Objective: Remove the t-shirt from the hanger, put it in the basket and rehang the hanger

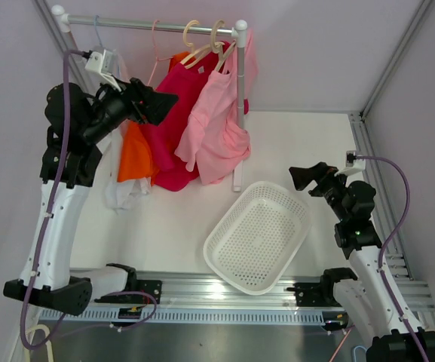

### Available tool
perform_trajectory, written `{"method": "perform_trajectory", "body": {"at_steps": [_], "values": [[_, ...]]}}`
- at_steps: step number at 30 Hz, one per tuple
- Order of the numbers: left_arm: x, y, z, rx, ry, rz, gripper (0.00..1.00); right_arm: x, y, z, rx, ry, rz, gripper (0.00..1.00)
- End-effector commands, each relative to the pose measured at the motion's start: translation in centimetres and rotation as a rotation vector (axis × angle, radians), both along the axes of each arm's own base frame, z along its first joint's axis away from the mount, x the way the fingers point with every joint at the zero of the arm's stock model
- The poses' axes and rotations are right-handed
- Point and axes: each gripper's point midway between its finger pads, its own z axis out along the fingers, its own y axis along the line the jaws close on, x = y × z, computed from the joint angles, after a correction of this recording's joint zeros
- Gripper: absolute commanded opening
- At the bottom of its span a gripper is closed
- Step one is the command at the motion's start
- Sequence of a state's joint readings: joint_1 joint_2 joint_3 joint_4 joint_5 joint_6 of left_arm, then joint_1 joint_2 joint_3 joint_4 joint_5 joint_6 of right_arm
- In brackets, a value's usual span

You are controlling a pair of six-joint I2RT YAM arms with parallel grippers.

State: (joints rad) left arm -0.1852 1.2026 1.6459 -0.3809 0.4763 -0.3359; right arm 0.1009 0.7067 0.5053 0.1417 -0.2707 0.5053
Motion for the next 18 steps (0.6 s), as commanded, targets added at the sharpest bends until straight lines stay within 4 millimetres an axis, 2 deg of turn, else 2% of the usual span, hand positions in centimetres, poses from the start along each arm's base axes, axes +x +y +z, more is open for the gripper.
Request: {"method": "perform_trajectory", "body": {"at_steps": [1,2,4,5,6,7,8,9,11,12,14,15,18], "values": [[-0.5,-1.8,2.9,0.064,-0.143,-0.012,0.99,0.1,0.5,0.9,0.017,-0.036,0.021,0.99],[0.8,-1.5,3.4,0.105,-0.178,0.054,0.99,0.1,0.4,0.9,0.016,-0.035,0.019,1.00],[1.5,-2.6,3.7,0.141,-0.197,0.072,1.00,0.3,0.4,0.6,0.013,-0.025,0.016,1.00],[3.0,-3.9,3.9,0.150,-0.180,0.077,0.99,0.3,0.4,0.6,0.011,-0.024,0.018,1.00],[3.9,-4.6,3.1,0.180,-0.155,0.060,0.99,0.2,0.4,0.5,0.011,-0.023,0.019,1.00],[3.9,-5.6,3.5,0.196,-0.160,0.014,1.00,0.2,0.4,0.6,0.011,-0.024,0.019,0.99],[5.8,-6.8,2.6,0.219,-0.138,-0.005,0.99,0.3,0.4,0.6,0.010,-0.025,0.015,0.99],[6.8,-7.4,1.6,0.237,-0.117,-0.015,1.00,0.2,0.4,0.6,0.010,-0.023,0.015,1.00],[8.2,-7.4,2.2,0.237,-0.110,0.020,0.99,0.2,0.4,0.7,0.009,-0.027,0.018,0.99],[10.7,-7.8,0.0,0.259,-0.056,0.053,1.00,0.2,0.4,0.6,0.010,-0.025,0.018,0.99],[12.1,-7.7,0.7,0.259,-0.072,0.092,1.00,0.1,0.4,0.8,0.009,-0.028,0.018,0.99],[13.8,-8.0,-0.6,0.270,-0.050,0.113,0.99,0.1,0.3,0.7,0.009,-0.025,0.015,1.00],[15.7,-7.6,-0.9,0.261,-0.060,0.185,1.00,0.1,0.4,0.9,0.011,-0.031,0.016,0.99]]}}
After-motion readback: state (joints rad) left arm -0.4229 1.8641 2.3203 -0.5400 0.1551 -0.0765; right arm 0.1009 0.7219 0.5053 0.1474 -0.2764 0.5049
